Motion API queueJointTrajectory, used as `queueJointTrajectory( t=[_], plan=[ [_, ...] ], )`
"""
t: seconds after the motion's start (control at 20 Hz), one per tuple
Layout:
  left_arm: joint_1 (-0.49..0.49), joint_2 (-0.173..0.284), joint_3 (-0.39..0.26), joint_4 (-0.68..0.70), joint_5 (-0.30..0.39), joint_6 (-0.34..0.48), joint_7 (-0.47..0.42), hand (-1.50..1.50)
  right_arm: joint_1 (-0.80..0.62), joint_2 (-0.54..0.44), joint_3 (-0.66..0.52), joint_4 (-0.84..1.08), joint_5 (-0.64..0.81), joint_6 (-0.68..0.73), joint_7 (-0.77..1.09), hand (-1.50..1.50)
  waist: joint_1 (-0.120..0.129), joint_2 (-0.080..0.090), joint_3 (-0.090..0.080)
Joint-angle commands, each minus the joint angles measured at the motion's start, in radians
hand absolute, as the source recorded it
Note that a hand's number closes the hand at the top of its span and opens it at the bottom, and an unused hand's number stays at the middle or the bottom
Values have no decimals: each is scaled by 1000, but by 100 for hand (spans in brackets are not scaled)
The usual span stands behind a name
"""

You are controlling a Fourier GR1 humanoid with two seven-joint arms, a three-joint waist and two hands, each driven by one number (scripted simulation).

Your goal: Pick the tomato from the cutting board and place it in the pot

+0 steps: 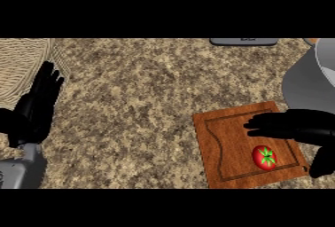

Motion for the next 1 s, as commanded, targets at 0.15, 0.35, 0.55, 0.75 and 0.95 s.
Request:
queueJointTrajectory(
  t=[0.15,0.35,0.55,0.75,0.95],
  plan=[
    [30,-16,-19,-124,-41,19,89,0,47,79,-21,8,134,43,28,-150,5,0,0],
    [-12,-6,34,-26,-23,-35,39,0,75,108,-63,42,230,13,25,-150,0,1,0],
    [-5,-68,2,-33,-73,8,37,0,109,155,-103,37,271,34,4,-150,-1,1,0],
    [-22,-32,44,-54,-59,-19,84,0,105,210,-110,111,321,9,-48,-150,1,1,1],
    [-56,-38,78,87,-30,-73,-1,0,76,324,-74,216,420,-54,-13,-150,6,4,0]
  ],
)
